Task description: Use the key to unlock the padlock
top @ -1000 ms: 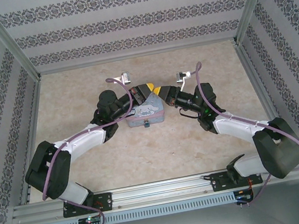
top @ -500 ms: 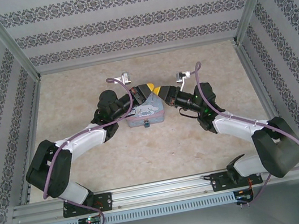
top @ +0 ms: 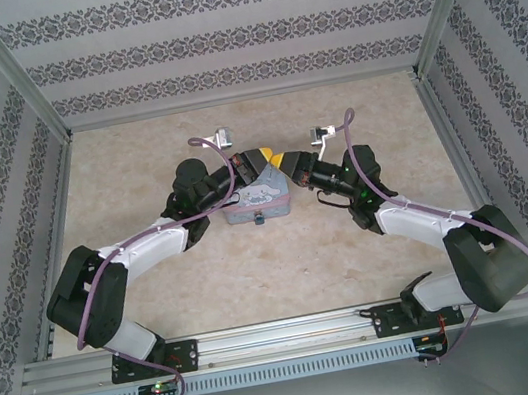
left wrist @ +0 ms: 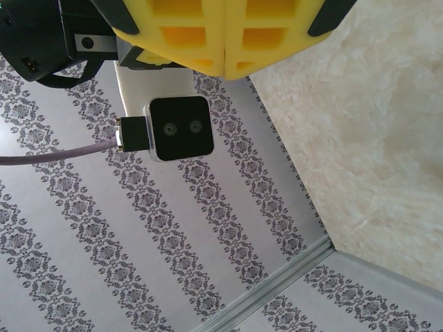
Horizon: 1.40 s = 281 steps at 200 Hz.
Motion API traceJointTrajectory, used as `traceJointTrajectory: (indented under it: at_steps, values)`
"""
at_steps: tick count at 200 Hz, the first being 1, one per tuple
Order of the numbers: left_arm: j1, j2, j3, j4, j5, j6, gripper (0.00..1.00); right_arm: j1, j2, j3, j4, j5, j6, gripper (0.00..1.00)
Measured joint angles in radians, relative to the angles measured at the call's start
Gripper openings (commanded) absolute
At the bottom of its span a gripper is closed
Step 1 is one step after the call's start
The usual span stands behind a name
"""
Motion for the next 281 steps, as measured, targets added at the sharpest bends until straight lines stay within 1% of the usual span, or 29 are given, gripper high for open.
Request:
traceJointTrajectory:
  at_steps: [45, 81, 85, 101, 113, 114, 118, 127, 160, 172, 201, 230, 261, 281]
  values:
    - [0.000, 0.005, 0.000, 0.001, 0.000, -0.006, 0.00, -0.013, 0.000, 0.000, -0.003, -0.018, 0.003, 0.00]
    - [0.000, 0.013, 0.008, 0.004, 0.004, -0.008, 0.00, -0.013, 0.000, 0.000, -0.003, -0.019, 0.003, 0.00]
    - [0.000, 0.013, 0.009, 0.003, 0.004, -0.008, 0.04, -0.013, 0.000, 0.000, -0.003, -0.020, 0.003, 0.00]
    - [0.000, 0.013, 0.010, -0.001, 0.003, -0.006, 0.34, -0.013, 0.000, 0.000, -0.002, -0.022, 0.003, 0.00]
    - [0.000, 0.013, 0.010, -0.014, -0.003, -0.009, 0.52, -0.013, -0.001, 0.000, -0.002, -0.022, 0.003, 0.00]
    - [0.000, 0.012, 0.010, -0.017, -0.005, -0.006, 0.52, -0.013, -0.001, 0.000, -0.003, -0.022, 0.003, 0.00]
    - [0.000, 0.011, 0.010, -0.024, -0.007, -0.007, 0.57, -0.013, -0.002, 0.000, -0.003, -0.022, 0.003, 0.00]
    - [0.001, 0.003, 0.010, -0.051, -0.023, -0.006, 0.65, -0.017, -0.004, -0.001, -0.003, -0.022, 0.003, 0.00]
    - [0.021, -0.091, 0.010, -0.172, -0.077, 0.009, 0.82, -0.026, -0.024, -0.014, -0.009, -0.022, 0.003, 0.00]
    - [0.029, -0.143, 0.010, -0.222, -0.093, 0.024, 0.85, -0.026, -0.030, -0.018, -0.019, -0.021, 0.001, 0.00]
    - [0.034, -0.264, 0.005, -0.356, -0.117, 0.089, 0.88, -0.026, -0.048, -0.024, -0.069, -0.021, -0.013, 0.00]
    - [0.034, -0.380, -0.080, -0.448, -0.144, 0.151, 0.89, -0.032, -0.061, -0.026, -0.102, -0.026, -0.035, 0.00]
    - [0.035, -0.439, -0.179, -0.513, -0.164, 0.168, 0.89, -0.030, -0.075, -0.032, -0.118, -0.046, -0.066, 0.00]
    - [0.037, -0.463, -0.224, -0.531, -0.175, 0.167, 0.89, -0.015, -0.113, -0.047, -0.151, -0.049, -0.132, 0.00]
